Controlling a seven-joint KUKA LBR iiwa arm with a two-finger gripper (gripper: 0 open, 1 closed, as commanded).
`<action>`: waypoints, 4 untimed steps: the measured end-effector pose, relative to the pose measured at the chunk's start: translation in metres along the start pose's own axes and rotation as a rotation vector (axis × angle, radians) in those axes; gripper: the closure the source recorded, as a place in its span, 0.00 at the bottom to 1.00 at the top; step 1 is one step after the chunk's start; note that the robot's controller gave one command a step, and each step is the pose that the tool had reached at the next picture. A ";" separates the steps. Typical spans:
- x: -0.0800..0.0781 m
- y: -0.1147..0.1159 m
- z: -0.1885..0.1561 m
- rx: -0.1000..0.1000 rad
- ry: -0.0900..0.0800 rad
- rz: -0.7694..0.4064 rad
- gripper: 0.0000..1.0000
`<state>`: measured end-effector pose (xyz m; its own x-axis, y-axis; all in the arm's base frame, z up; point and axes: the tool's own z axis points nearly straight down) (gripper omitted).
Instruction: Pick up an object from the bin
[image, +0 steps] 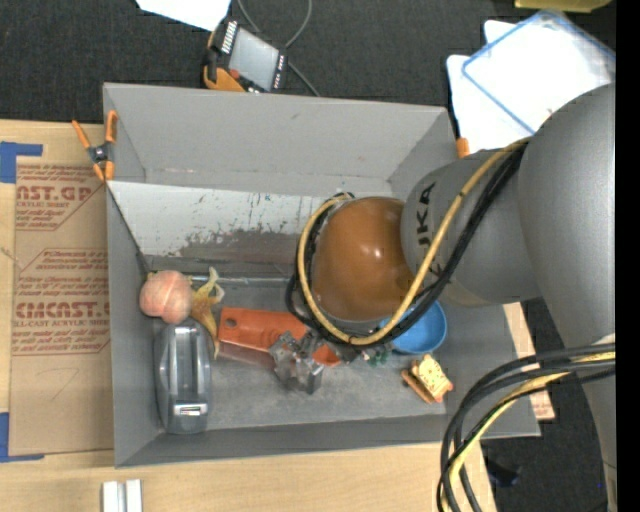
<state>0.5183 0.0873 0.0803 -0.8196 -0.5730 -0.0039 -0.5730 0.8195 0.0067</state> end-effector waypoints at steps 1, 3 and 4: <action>0.000 0.000 0.000 0.000 0.000 0.000 1.00; -0.003 -0.010 0.010 -0.002 -0.002 0.026 1.00; -0.008 -0.014 0.010 -0.002 -0.003 0.007 1.00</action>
Offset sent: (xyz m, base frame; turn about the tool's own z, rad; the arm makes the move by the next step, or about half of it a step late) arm 0.0079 -0.0079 -0.0100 0.0267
